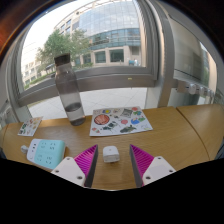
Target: Unplug charger
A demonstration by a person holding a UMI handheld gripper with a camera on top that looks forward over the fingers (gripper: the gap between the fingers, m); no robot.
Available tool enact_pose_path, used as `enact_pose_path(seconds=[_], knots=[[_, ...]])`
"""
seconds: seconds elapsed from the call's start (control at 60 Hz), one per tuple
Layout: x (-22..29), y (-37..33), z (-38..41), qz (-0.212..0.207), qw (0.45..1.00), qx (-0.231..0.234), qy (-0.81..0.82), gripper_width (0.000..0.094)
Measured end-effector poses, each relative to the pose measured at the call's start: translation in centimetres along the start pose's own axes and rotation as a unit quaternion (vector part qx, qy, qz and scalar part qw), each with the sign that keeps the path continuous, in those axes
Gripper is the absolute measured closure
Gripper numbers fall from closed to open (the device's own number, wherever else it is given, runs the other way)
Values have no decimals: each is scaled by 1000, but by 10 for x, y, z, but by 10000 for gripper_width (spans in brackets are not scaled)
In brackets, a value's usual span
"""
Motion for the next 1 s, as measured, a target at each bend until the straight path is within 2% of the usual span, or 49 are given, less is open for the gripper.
enact_pose_path(seconds=[0.05,0.183,0.3,0.433,0.583,0.733,1.0], knots=[[13,-14,-2,-21,1000,-17,-1,339],[62,-79,6,-103,993,-51,5,255],[84,-148,36,-162,984,-68,15,205],[75,-200,83,-184,980,-75,15,172],[36,-219,147,-157,986,-60,16,162],[-1,-227,206,-117,993,-18,-3,151],[-24,-249,254,-108,993,12,-45,134]])
Point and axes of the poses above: the point between the fingertips, and its own axes, seen from behind it with the camera up: z to the left, x up, y forward, the way the camera looks, the point moved 5 cm from there along -y, backward, against the way the camera looks, and after that the axes turned 15 degrees about -y, right-handed, at the moved point
